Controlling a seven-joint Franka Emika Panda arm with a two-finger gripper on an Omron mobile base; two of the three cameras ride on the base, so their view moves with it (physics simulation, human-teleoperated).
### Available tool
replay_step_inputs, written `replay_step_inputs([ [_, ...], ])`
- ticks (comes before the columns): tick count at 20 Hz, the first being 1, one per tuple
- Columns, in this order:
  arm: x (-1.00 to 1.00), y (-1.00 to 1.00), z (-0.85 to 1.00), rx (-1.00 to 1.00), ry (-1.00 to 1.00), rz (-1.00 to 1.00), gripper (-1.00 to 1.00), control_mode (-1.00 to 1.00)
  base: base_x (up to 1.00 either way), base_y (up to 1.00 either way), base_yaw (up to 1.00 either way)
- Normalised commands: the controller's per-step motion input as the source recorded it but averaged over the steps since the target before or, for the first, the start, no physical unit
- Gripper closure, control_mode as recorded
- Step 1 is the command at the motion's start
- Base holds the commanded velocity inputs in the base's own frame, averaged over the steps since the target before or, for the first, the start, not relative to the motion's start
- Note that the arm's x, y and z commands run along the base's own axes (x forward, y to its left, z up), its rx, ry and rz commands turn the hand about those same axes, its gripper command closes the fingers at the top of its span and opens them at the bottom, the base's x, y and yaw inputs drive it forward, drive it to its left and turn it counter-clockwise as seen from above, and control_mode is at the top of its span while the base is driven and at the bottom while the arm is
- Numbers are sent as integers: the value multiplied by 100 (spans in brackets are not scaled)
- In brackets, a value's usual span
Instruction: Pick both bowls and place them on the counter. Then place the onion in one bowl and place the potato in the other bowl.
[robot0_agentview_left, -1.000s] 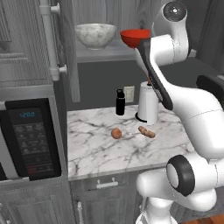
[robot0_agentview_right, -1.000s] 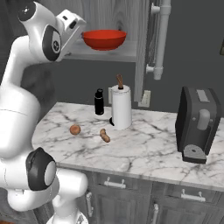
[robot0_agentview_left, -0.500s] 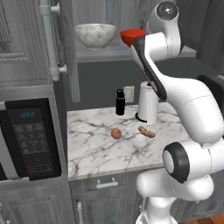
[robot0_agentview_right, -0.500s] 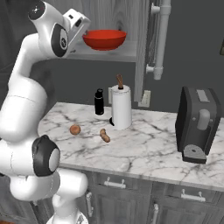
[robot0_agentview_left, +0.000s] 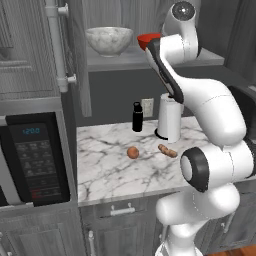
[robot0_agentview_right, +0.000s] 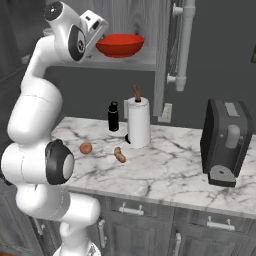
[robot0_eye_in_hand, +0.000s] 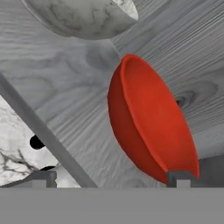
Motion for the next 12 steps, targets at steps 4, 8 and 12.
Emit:
replay_step_inputs([
  [4, 44, -4, 0, 0, 5, 2, -100, -100, 0, 0, 0],
  [8, 45, -5, 0, 0, 5, 1, -100, -100, 0, 0, 0],
  [12, 42, -7, 0, 0, 3, 1, -100, -100, 0, 0, 0],
])
